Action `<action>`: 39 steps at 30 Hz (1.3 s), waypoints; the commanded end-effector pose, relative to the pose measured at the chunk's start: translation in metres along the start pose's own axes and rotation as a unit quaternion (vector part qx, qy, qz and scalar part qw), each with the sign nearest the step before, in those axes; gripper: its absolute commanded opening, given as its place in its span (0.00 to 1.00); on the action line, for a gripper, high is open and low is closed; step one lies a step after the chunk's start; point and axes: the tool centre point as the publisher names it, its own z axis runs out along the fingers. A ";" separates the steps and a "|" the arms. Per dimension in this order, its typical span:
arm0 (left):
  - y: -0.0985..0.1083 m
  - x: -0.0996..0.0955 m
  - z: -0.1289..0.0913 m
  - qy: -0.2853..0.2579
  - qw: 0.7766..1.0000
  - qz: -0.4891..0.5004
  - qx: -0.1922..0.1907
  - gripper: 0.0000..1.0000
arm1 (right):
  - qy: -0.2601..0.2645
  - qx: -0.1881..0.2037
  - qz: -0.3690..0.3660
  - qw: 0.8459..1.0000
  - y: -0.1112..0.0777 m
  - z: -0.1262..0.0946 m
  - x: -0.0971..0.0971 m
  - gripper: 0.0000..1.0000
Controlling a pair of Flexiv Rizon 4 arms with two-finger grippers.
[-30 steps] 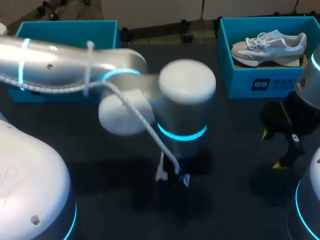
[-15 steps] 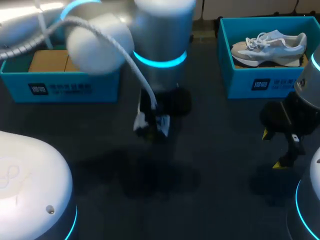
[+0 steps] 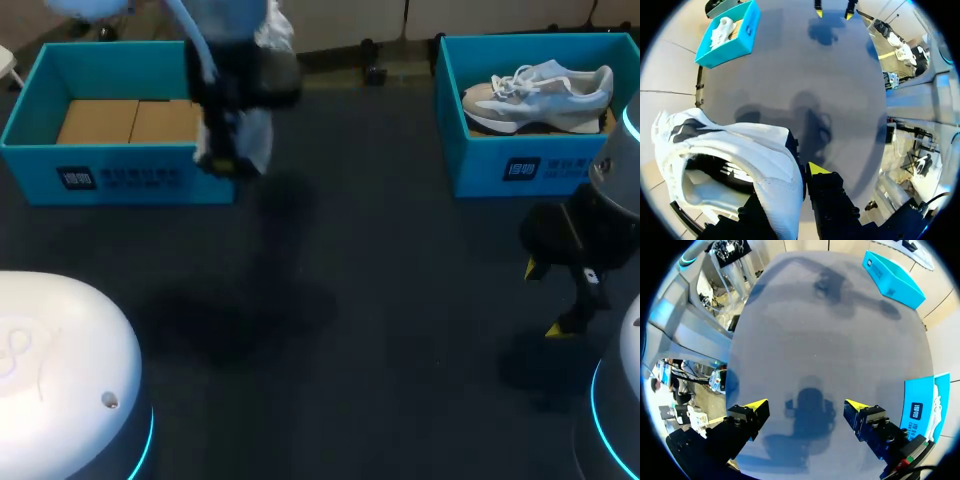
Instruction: Take the shoe out of the shoebox, open the shoe tongue, remove and reinsert the insole, then place the shoe into the shoebox
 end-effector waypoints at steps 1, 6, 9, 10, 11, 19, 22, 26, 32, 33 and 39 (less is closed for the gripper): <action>0.058 -0.031 -0.018 0.013 1.000 0.002 0.021 0.00 | -0.001 0.001 0.000 1.000 0.000 0.001 0.001 1.00; 0.081 -0.059 -0.023 0.026 0.999 -0.005 0.027 0.00 | -0.001 0.001 0.000 1.000 0.000 0.001 0.001 1.00; 0.097 -0.078 -0.024 0.031 0.999 0.006 0.020 0.00 | -0.001 0.001 0.000 1.000 0.000 0.001 0.001 1.00; 0.102 -0.082 -0.024 0.029 0.999 0.012 0.023 0.00 | -0.001 0.001 0.000 1.000 0.000 0.001 0.001 1.00; 0.107 -0.088 -0.023 0.030 0.999 0.009 0.022 0.00 | -0.001 0.001 0.000 1.000 0.000 0.001 0.001 1.00; 0.150 -0.126 -0.018 0.054 0.998 0.007 0.040 0.00 | -0.001 0.001 0.000 1.000 0.000 0.001 0.001 1.00; 0.150 -0.126 -0.018 0.054 0.998 0.007 0.040 0.00 | -0.001 0.001 0.000 1.000 0.000 0.001 0.001 1.00; 0.150 -0.126 -0.018 0.054 0.998 0.007 0.040 0.00 | -0.001 0.001 0.000 1.000 0.000 0.001 0.001 1.00; 0.150 -0.126 -0.018 0.054 0.998 0.007 0.040 0.00 | -0.001 0.001 0.000 1.000 0.000 0.001 0.001 1.00; 0.150 -0.126 -0.018 0.054 0.998 0.007 0.040 0.00 | -0.001 0.001 0.000 1.000 0.000 0.001 0.001 1.00; 0.179 -0.171 -0.010 0.046 0.998 -0.002 0.033 0.00 | -0.001 0.001 0.000 1.000 0.000 0.001 0.001 1.00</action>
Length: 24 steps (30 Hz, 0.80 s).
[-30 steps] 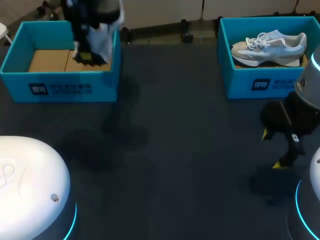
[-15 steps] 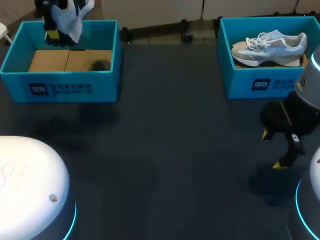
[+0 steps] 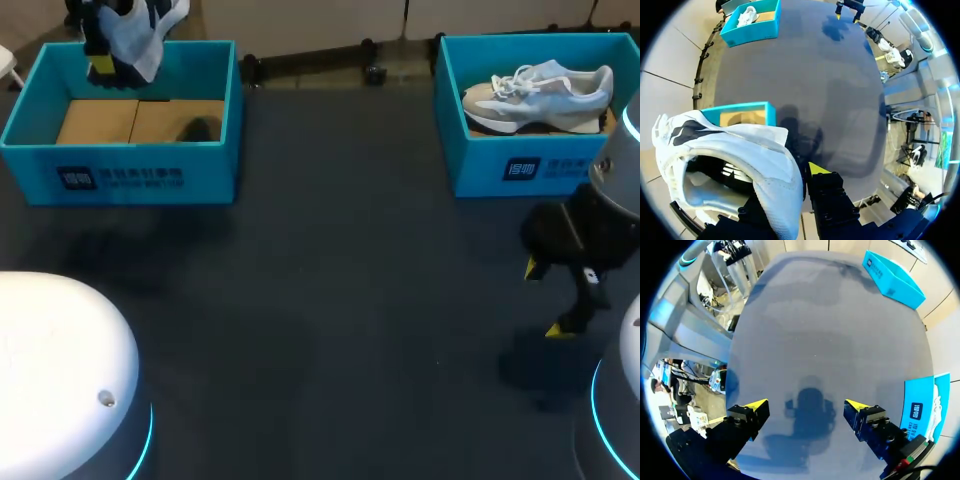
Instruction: Take the shoe out of the shoebox, open the shoe tongue, remove and reinsert the insole, then place the shoe into the shoebox
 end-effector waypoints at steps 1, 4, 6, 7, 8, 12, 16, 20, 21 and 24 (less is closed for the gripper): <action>0.023 -0.035 0.002 0.004 1.000 -0.017 0.001 0.00 | -0.001 0.001 0.000 1.000 0.000 0.001 0.001 1.00; 0.043 -0.061 0.000 0.013 0.999 -0.037 0.008 0.00 | -0.001 0.001 0.000 1.000 0.000 0.001 0.001 1.00; 0.053 -0.072 -0.001 0.018 0.999 -0.035 0.007 0.00 | -0.001 0.001 0.000 1.000 0.000 0.001 0.001 1.00; 0.057 -0.079 0.000 0.018 0.999 -0.033 0.003 0.00 | -0.001 0.001 0.000 1.000 0.000 0.001 0.001 1.00; 0.061 -0.084 0.002 0.024 0.999 -0.037 0.006 0.00 | -0.001 0.001 0.000 1.000 0.000 0.001 0.001 1.00; 0.072 -0.098 0.008 0.033 0.999 -0.037 0.013 0.00 | -0.001 0.001 0.000 1.000 0.000 0.001 0.001 1.00; 0.080 -0.107 0.021 0.032 0.999 -0.032 0.006 0.00 | -0.001 0.001 0.000 1.000 0.000 0.001 0.001 1.00; 0.086 -0.117 0.035 0.024 1.000 -0.003 0.003 0.00 | -0.001 0.001 0.000 1.000 0.000 0.001 0.001 1.00; 0.087 -0.119 0.037 0.021 1.000 0.001 0.002 0.00 | -0.001 0.001 0.000 1.000 0.000 0.001 0.001 1.00; 0.094 -0.123 0.043 0.017 0.999 0.049 0.003 0.00 | -0.001 0.001 0.000 1.000 0.000 0.001 0.001 1.00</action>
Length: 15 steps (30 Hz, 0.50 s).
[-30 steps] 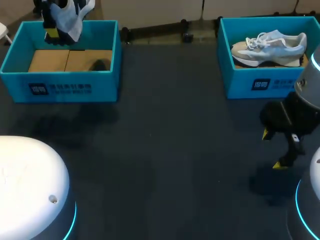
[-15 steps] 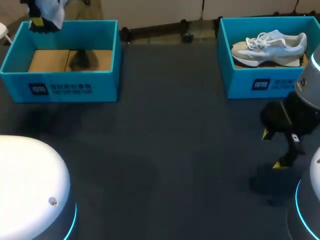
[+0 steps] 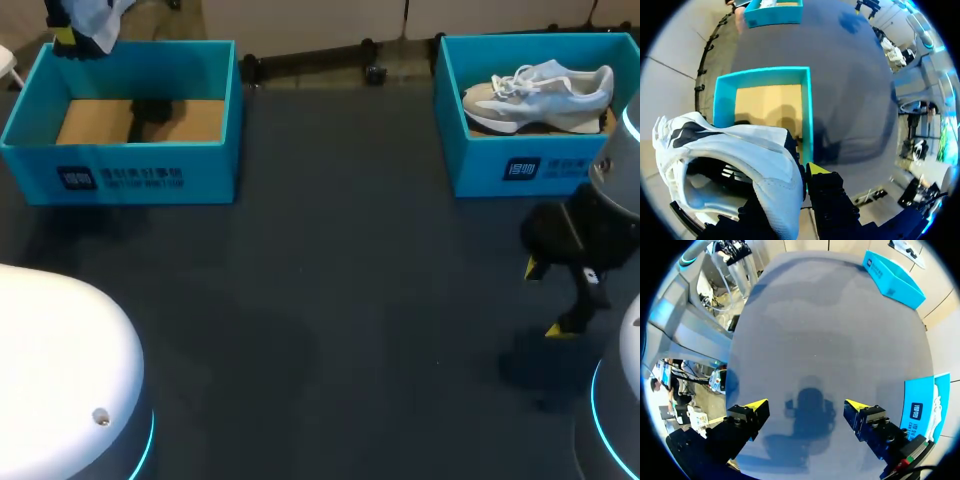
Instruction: Take the shoe out of the shoebox, open the shoe tongue, remove and reinsert the insole, then place the shoe into the shoebox
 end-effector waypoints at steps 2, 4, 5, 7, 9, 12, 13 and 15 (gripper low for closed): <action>0.013 -0.007 0.012 -0.001 0.996 0.089 0.000 0.00 | -0.001 0.001 0.000 1.000 0.000 0.001 0.001 1.00; 0.020 -0.006 0.016 -0.006 0.990 0.141 -0.017 0.00 | -0.001 0.001 0.000 1.000 0.000 0.001 0.001 1.00; 0.023 -0.005 0.017 -0.006 0.983 0.184 -0.016 0.00 | -0.001 0.001 0.000 1.000 0.000 0.001 0.001 1.00; 0.031 -0.001 0.020 -0.014 0.967 0.252 -0.031 0.00 | -0.001 0.001 0.000 1.000 0.000 0.001 0.001 1.00; 0.038 0.006 0.023 -0.008 0.934 0.350 -0.066 0.00 | -0.001 0.001 0.000 1.000 0.000 0.001 0.001 1.00; 0.045 0.015 0.027 0.002 0.913 0.396 -0.099 0.00 | -0.001 0.001 0.000 1.000 0.000 0.001 0.001 1.00; 0.045 0.015 0.027 0.002 0.913 0.396 -0.099 0.00 | -0.001 0.001 0.000 1.000 0.000 0.001 0.001 1.00; 0.045 0.015 0.027 0.002 0.913 0.396 -0.099 0.00 | -0.001 0.001 0.000 1.000 0.000 0.001 0.001 1.00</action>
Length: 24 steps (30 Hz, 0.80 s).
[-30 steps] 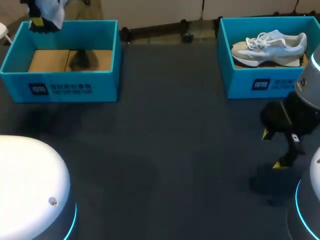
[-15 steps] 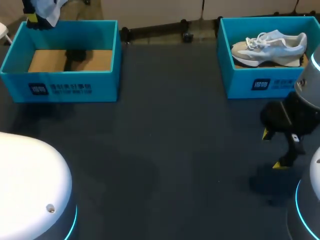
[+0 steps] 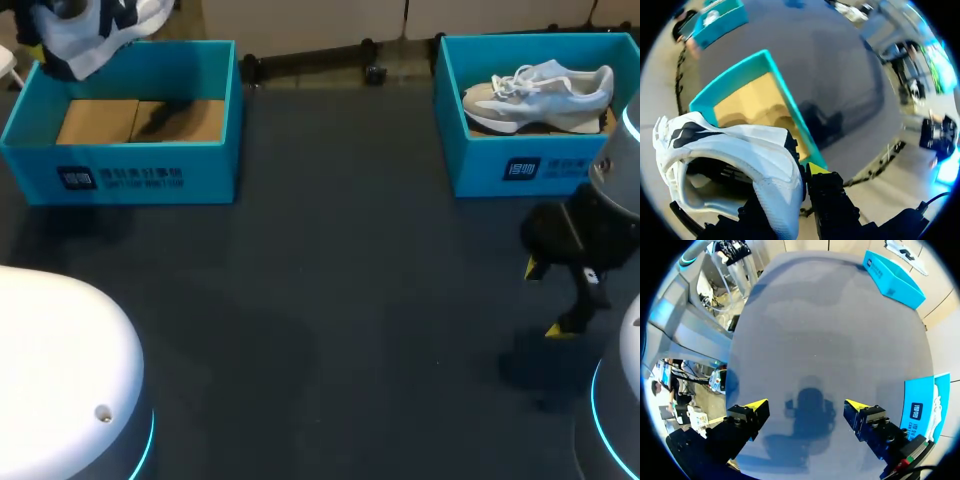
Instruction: Take the shoe out of the shoebox, open the shoe tongue, remove and reinsert the insole, then place the shoe into the shoebox
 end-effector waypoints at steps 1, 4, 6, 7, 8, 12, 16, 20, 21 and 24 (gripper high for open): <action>-0.007 0.010 0.000 0.000 0.983 0.172 -0.068 0.00 | -0.001 0.001 0.000 1.000 0.000 0.001 0.001 1.00; -0.007 0.010 0.000 0.000 0.983 0.172 -0.068 0.00 | -0.001 0.001 0.000 1.000 0.000 0.001 0.001 1.00; -0.007 0.010 0.000 0.000 0.983 0.172 -0.068 0.00 | -0.001 0.001 0.000 1.000 0.000 0.001 0.001 1.00; -0.007 0.010 0.000 0.000 0.983 0.172 -0.068 0.00 | -0.001 0.001 0.000 1.000 0.000 0.001 0.001 1.00; -0.007 0.010 0.000 0.000 0.983 0.172 -0.068 0.00 | -0.001 0.001 0.000 1.000 0.000 0.001 0.001 1.00; -0.004 0.006 0.002 -0.006 0.979 0.187 -0.079 0.00 | -0.001 0.001 0.000 1.000 0.000 0.001 0.001 1.00; 0.012 -0.005 0.008 -0.036 0.957 0.275 -0.078 0.00 | -0.001 0.001 0.000 1.000 0.000 0.001 0.001 1.00; 0.030 -0.005 0.013 -0.059 0.929 0.350 -0.101 0.00 | -0.001 0.001 0.000 1.000 0.000 0.001 0.001 1.00; 0.033 -0.004 0.014 -0.059 0.928 0.354 -0.104 0.00 | -0.001 0.001 0.000 1.000 0.000 0.001 0.001 1.00; 0.040 -0.001 0.016 -0.063 0.915 0.383 -0.111 0.00 | -0.001 0.001 0.000 1.000 0.000 0.001 0.001 1.00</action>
